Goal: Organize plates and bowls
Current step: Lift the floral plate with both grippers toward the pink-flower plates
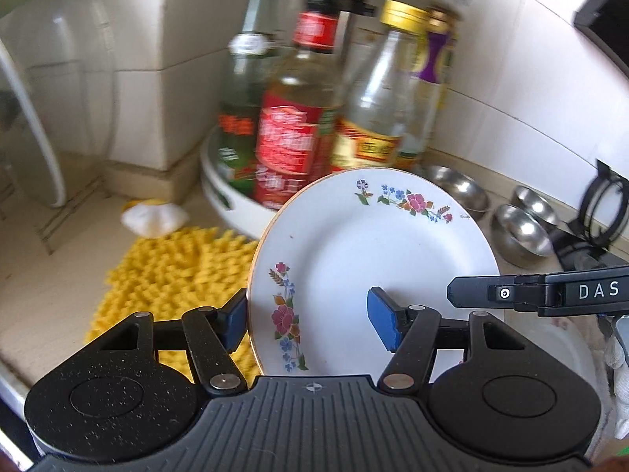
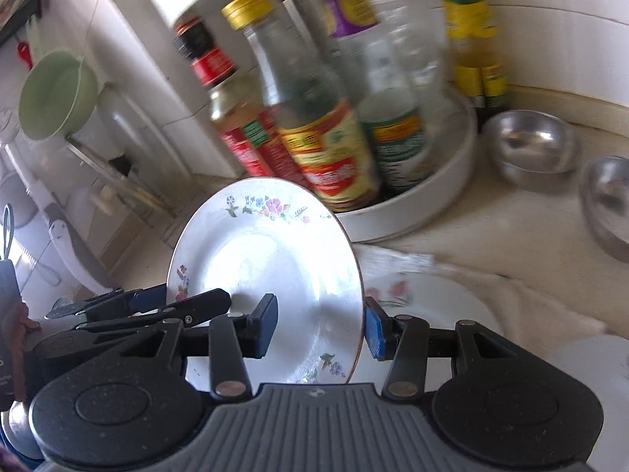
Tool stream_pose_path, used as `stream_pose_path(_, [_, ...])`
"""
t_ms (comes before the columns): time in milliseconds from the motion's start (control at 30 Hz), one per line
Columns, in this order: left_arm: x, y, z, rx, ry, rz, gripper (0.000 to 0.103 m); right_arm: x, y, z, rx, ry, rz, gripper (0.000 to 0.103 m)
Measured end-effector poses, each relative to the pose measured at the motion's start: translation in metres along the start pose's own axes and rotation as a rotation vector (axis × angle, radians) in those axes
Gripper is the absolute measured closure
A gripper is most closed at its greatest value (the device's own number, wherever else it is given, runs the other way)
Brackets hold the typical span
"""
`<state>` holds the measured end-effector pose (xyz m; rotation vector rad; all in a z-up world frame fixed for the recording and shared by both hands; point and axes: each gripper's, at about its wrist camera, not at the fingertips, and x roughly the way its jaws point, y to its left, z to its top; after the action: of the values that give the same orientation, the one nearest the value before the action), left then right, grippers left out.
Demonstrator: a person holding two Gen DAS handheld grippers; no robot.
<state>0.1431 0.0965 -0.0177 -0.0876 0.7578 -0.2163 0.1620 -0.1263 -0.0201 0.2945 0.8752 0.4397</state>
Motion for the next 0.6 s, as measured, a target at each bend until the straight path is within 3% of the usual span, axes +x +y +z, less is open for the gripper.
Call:
stream_pose_path(300, [0.015, -0.047, 0.010, 0.101, 0.006, -0.086, 0.033, -0.041, -0.038, -0.008, 0.086, -0.062, -0.067, 0.036])
stream_pose_path(600, [0.025, -0.075, 0.003, 0.159, 0.053, -0.107, 0.031, -0.054, -0.061, -0.026, 0.147, -0.041, -0.083, 0.036])
